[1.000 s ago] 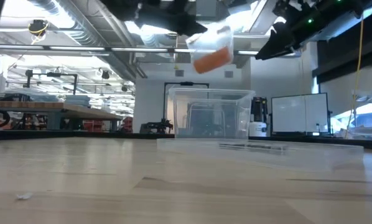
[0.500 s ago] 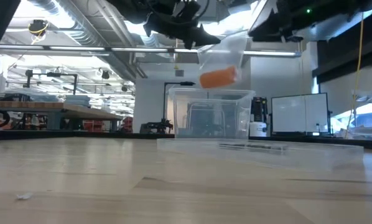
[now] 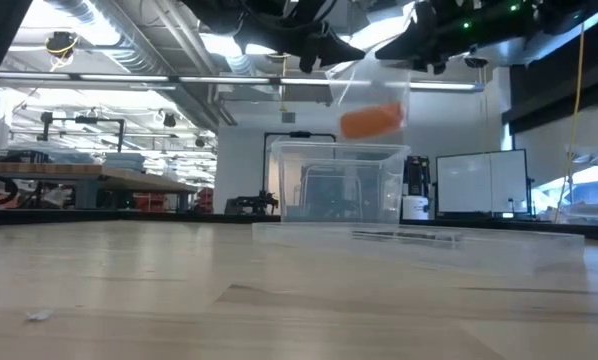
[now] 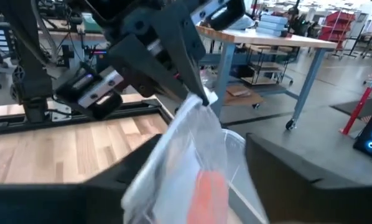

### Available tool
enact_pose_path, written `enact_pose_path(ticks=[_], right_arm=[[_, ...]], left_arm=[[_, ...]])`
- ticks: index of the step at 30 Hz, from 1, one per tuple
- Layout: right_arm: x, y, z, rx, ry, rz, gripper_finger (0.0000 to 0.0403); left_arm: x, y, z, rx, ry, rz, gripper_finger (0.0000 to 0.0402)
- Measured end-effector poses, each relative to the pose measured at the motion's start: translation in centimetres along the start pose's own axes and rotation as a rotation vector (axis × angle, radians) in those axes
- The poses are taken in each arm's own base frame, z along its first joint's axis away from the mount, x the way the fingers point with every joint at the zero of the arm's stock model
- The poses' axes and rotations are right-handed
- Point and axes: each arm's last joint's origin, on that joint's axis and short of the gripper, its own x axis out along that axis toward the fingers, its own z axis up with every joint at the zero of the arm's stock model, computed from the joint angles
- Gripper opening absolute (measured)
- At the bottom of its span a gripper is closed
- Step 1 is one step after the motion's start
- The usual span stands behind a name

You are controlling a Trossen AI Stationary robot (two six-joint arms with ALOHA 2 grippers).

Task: Roll bandage
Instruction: Put the packed rolled orange bandage into the transparent bin

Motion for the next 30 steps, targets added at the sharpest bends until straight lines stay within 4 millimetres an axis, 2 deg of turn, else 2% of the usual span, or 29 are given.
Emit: enact_pose_path(ticks=[3, 6, 7, 11, 14, 21, 25, 30], right_arm=[[0.1, 0.0, 0.1, 0.000, -0.017, -0.002, 0.0143], [0.1, 0.0, 0.2, 0.000, -0.031, -0.003, 0.0041], [0.1, 0.0, 0.2, -0.001, -0.029, -0.002, 0.0021], [-0.2, -0.1, 0.5, -0.001, -0.043, -0.011, 0.0023], [-0.4, -0.2, 0.7, -0.002, -0.046, -0.039, 0.0008], [-1.2, -0.5, 1.2, -0.068, -0.064, -0.101, 0.0005], [-1.5, -0.9, 1.6, -0.088, -0.048, -0.217, 0.0006], [-1.3, -1.1, 1.3, -0.109, 0.004, -0.325, 0.0004]], left_arm=[[0.1, -0.2, 0.2, 0.001, -0.005, -0.004, 0.0001], [0.3, -0.5, 0.5, 0.002, -0.011, -0.013, 0.0001], [0.3, -0.6, 0.7, 0.003, -0.014, -0.016, 0.0001], [0.6, -0.9, 1.4, 0.005, -0.038, -0.002, 0.0001], [0.7, -1.0, 1.7, -0.066, -0.006, 0.041, 0.0014], [0.3, -1.4, 0.9, -0.320, 0.194, 0.125, 0.0113], [-1.4, -1.2, 1.3, -0.390, 0.294, 0.131, 0.0161], [-4.2, -0.5, 1.6, -0.480, 0.436, 0.177, 0.0177]])
